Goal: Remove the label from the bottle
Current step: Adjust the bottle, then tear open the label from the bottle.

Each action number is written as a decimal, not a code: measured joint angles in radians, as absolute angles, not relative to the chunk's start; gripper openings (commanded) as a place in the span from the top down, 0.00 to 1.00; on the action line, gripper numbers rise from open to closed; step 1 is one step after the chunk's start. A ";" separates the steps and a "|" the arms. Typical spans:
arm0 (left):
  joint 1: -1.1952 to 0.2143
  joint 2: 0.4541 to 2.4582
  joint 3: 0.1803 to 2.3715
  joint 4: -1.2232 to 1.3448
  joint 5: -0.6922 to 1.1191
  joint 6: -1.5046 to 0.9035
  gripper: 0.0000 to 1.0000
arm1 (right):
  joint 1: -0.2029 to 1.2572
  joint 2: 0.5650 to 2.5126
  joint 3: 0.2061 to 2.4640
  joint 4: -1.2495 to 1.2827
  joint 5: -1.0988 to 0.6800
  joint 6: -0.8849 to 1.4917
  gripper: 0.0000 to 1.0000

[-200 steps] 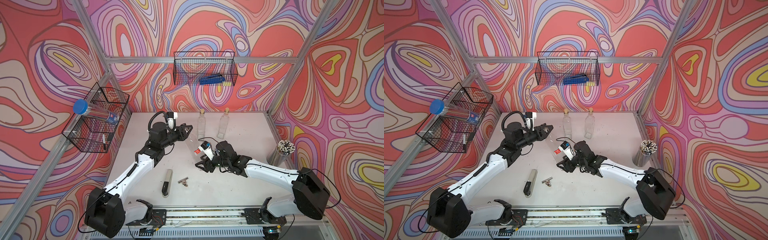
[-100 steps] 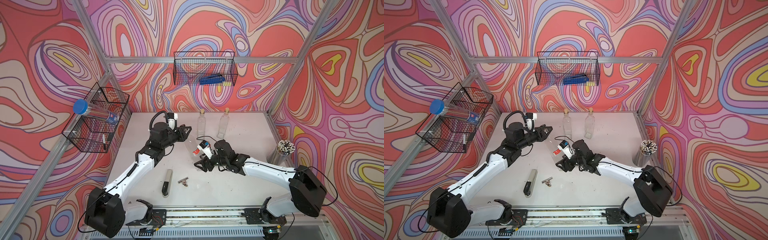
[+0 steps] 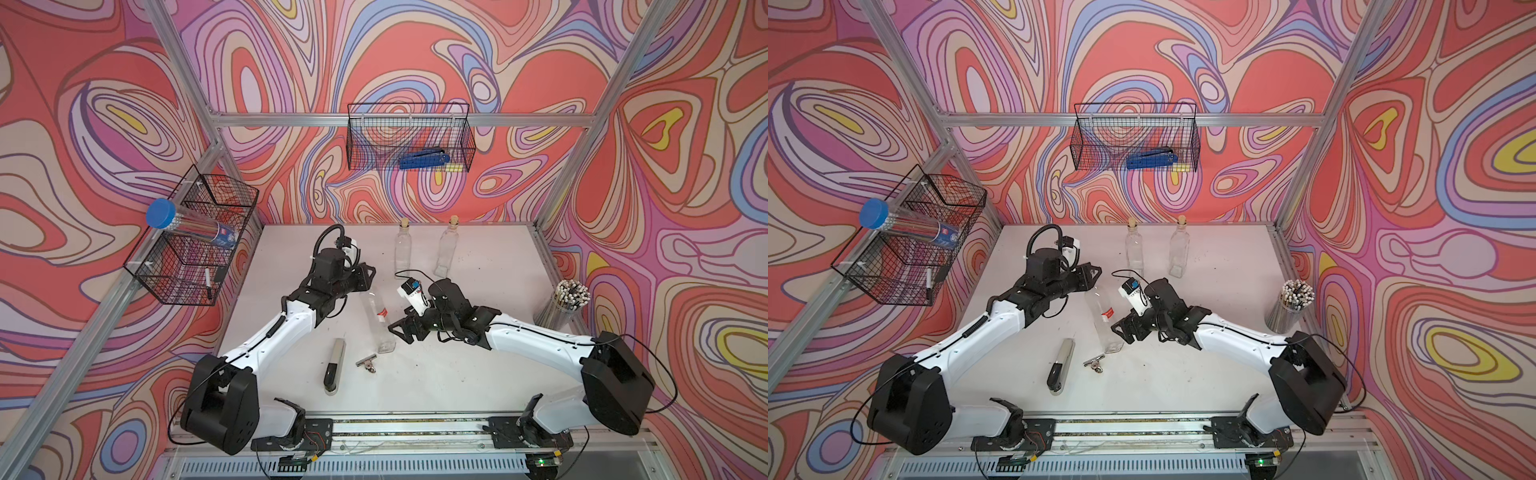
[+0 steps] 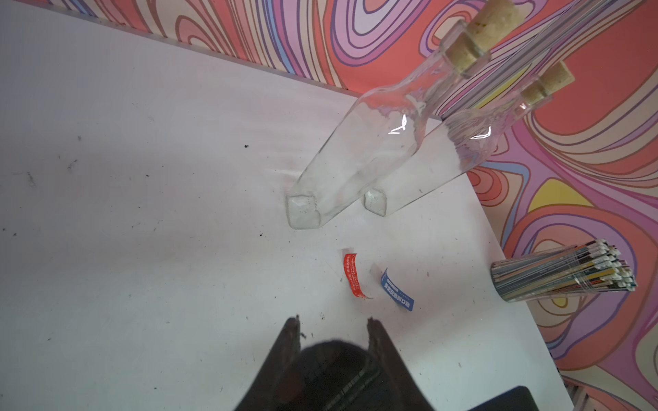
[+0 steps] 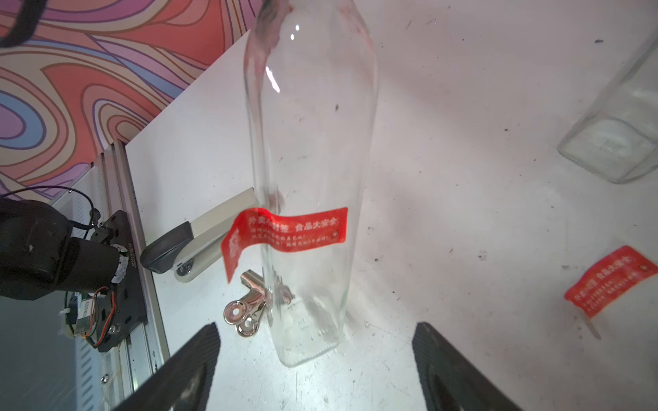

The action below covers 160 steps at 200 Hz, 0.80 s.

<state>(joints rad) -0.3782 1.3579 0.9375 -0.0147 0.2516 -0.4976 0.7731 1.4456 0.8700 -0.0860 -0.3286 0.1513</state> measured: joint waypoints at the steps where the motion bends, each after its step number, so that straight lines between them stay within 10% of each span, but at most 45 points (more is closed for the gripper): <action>1: -0.378 1.358 0.937 -0.016 0.249 -0.496 1.00 | 0.773 1.444 0.870 -0.087 -0.329 0.152 0.12; 160: -0.408 1.378 0.974 -0.077 0.129 -0.476 1.00 | 0.784 1.423 0.895 -0.056 -0.332 0.239 0.37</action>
